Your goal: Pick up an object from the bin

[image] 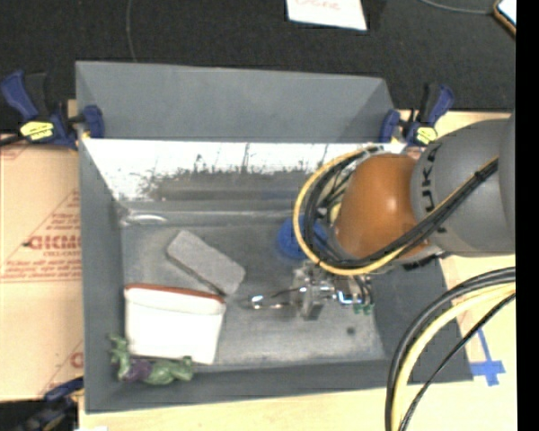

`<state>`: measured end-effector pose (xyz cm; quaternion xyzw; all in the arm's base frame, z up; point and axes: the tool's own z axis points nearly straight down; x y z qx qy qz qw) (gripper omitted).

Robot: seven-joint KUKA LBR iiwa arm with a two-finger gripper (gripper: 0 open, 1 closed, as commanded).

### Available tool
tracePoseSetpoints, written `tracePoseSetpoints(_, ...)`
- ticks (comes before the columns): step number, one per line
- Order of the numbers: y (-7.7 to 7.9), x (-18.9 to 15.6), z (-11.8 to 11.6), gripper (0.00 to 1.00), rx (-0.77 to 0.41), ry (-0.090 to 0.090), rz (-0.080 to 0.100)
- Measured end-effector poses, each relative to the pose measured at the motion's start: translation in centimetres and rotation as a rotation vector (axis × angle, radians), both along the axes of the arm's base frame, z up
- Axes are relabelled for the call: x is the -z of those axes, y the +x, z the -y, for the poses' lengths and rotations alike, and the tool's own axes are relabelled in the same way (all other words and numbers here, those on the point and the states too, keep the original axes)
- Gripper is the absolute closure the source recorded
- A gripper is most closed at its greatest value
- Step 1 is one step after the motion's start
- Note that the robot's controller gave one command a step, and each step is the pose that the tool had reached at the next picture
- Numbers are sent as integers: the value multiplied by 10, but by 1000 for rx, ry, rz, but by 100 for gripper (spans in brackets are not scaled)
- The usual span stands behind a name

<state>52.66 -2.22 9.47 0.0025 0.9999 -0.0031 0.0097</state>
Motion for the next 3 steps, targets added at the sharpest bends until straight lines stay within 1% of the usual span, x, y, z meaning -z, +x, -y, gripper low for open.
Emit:
tracePoseSetpoints(1,12,-103,-5,100,242,7,2)
tracePoseSetpoints(2,14,-113,-5,100,324,10,21)
tracePoseSetpoints(3,49,-50,-62,100,168,7,18)
